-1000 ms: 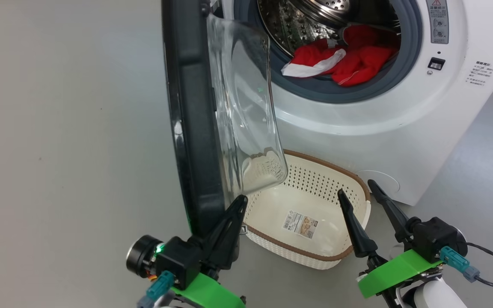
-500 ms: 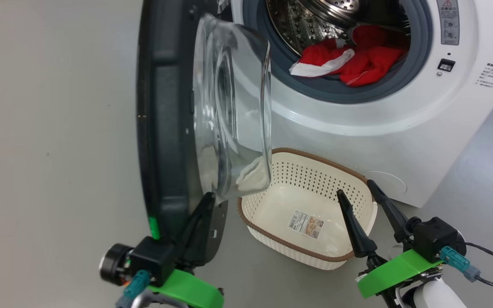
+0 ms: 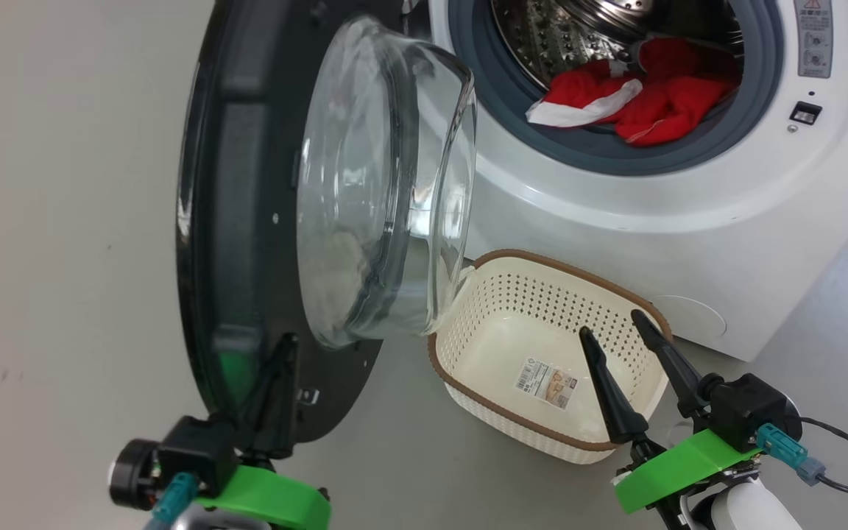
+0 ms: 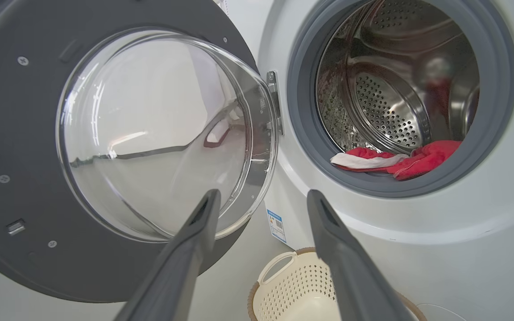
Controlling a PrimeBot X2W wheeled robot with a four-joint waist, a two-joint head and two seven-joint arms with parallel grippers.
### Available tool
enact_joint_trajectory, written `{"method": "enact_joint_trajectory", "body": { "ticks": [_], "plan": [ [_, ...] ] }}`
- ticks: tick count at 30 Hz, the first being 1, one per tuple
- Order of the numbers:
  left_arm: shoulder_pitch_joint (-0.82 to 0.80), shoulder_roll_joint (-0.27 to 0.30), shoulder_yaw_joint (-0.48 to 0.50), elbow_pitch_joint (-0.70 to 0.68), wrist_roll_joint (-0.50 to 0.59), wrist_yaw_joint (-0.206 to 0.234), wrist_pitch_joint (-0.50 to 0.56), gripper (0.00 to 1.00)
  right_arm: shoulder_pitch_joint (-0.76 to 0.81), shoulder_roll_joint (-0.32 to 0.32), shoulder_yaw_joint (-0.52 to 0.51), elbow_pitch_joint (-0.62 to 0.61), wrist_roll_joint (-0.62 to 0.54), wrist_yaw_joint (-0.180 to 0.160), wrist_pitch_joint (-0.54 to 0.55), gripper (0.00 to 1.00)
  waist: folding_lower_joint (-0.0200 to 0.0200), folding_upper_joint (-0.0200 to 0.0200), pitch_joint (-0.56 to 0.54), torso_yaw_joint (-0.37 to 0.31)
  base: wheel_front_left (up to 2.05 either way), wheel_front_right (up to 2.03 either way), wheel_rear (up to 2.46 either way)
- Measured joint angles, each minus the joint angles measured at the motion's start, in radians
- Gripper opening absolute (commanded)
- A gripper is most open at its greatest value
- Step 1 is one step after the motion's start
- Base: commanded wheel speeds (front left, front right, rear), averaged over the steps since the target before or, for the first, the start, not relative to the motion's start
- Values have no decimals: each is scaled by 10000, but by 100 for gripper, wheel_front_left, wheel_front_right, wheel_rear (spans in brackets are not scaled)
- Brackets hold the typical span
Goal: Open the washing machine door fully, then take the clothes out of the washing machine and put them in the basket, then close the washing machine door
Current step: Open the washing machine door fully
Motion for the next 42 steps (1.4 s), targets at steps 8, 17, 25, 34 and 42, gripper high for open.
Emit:
{"method": "enact_joint_trajectory", "body": {
  "ticks": [8,17,25,34,42],
  "plan": [
    [-30,280,823,288,-360,270,-215,0,-1,0,48,59,-104,0,2,100,0,0,66,180,0,0,0],
    [-313,539,1425,917,-644,288,-389,0,-1,0,61,90,-207,0,0,100,0,0,136,196,0,0,0],
    [-970,616,1990,1921,-1083,245,-531,0,-2,-36,159,111,-268,0,0,100,0,0,316,93,0,0,0],
    [-1671,571,2813,2882,-1283,-36,-577,0,-17,-244,332,136,-453,0,2,100,0,0,593,-1,0,0,0],
    [-2143,479,3643,3400,-1001,-282,-577,0,-134,-426,374,144,-464,0,2,100,0,0,881,-98,0,0,0]
  ]
}}
